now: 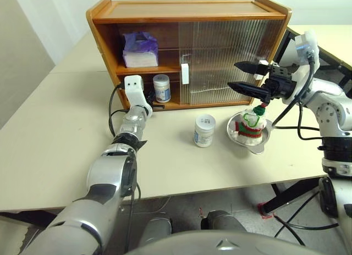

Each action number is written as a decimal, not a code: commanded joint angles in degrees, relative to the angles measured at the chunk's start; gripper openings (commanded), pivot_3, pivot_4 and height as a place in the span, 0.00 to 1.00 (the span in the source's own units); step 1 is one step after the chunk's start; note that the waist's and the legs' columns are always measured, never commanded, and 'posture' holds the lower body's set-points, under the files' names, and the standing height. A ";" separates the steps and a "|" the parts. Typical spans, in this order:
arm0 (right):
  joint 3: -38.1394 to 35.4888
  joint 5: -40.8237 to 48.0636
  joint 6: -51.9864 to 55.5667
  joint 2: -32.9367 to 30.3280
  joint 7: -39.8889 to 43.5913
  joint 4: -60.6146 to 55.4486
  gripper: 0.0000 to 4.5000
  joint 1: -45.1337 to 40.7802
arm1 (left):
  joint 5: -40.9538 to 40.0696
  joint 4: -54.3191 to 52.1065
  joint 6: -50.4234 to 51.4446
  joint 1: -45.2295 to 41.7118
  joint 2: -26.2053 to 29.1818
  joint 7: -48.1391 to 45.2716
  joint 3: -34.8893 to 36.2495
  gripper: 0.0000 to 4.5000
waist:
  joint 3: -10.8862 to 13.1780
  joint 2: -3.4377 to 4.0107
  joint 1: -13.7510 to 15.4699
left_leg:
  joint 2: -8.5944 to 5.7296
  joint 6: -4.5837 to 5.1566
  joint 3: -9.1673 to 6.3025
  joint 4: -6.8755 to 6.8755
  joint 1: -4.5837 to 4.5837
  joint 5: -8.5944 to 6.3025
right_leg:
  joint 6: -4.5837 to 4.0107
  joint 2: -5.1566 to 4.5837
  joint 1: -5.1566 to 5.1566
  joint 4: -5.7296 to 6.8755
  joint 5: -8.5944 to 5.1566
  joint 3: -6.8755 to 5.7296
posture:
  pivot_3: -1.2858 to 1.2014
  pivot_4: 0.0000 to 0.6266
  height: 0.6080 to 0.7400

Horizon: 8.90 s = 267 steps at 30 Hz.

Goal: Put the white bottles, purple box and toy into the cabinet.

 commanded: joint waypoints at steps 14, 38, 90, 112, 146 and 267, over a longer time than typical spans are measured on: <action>-0.39 0.61 0.52 -0.12 -0.41 -1.21 1.00 0.43 | 2.21 1.18 0.07 -0.48 -1.40 -1.16 -0.77 0.01 | 0.00 0.00 -0.85 | -0.05 0.37 0.05 0.03 -0.12 -0.31 | 0.44 0.00 0.00 -0.21 -0.30 0.07 | 0.45 0.00 1.00; 0.14 0.16 -0.17 0.57 0.12 0.42 1.00 -0.34 | -0.19 -4.23 -3.15 1.66 -0.41 -5.36 0.63 0.36 | 0.00 0.00 -0.79 | -0.06 0.40 0.05 0.08 -0.06 -0.35 | 0.46 0.00 0.09 -0.20 -0.28 0.07 | 0.47 0.00 1.00; -0.29 -0.32 -0.53 0.46 0.68 0.71 1.00 -1.37 | -8.87 -43.03 9.37 27.57 8.31 -56.36 -19.00 1.00 | -0.14 0.25 -0.05 | 0.56 0.07 -0.29 -0.05 -0.12 -0.66 | -0.07 0.07 -0.40 -0.12 -0.07 1.14 | 0.46 0.00 1.00; -0.76 0.32 0.01 -0.46 -0.38 -0.57 1.00 -0.26 | -6.87 -38.23 6.73 24.20 3.10 -55.85 -19.82 1.00 | -0.14 0.27 -1.15 | 0.39 0.14 0.05 0.02 -0.12 -0.67 | 0.27 0.15 -0.34 -0.14 -0.07 1.19 | 0.45 0.00 1.00; 0.37 -0.52 -1.68 1.50 0.71 1.80 1.00 -1.19 | -10.23 -42.11 13.19 26.06 1.52 -26.22 -5.65 0.69 | -0.13 0.30 -1.26 | 0.25 0.31 0.32 0.05 0.00 -0.56 | 0.39 0.21 -0.23 -0.15 0.02 1.13 | 0.47 0.00 1.00; 1.00 -1.35 -2.52 2.59 2.01 4.07 1.00 -1.48 | -6.33 -66.05 27.85 27.19 0.84 -13.20 -12.67 0.72 | -0.11 0.27 0.07 | -0.12 0.43 1.20 0.22 0.07 -0.48 | 0.49 0.06 -0.20 -0.16 0.30 1.31 | 0.47 0.00 1.00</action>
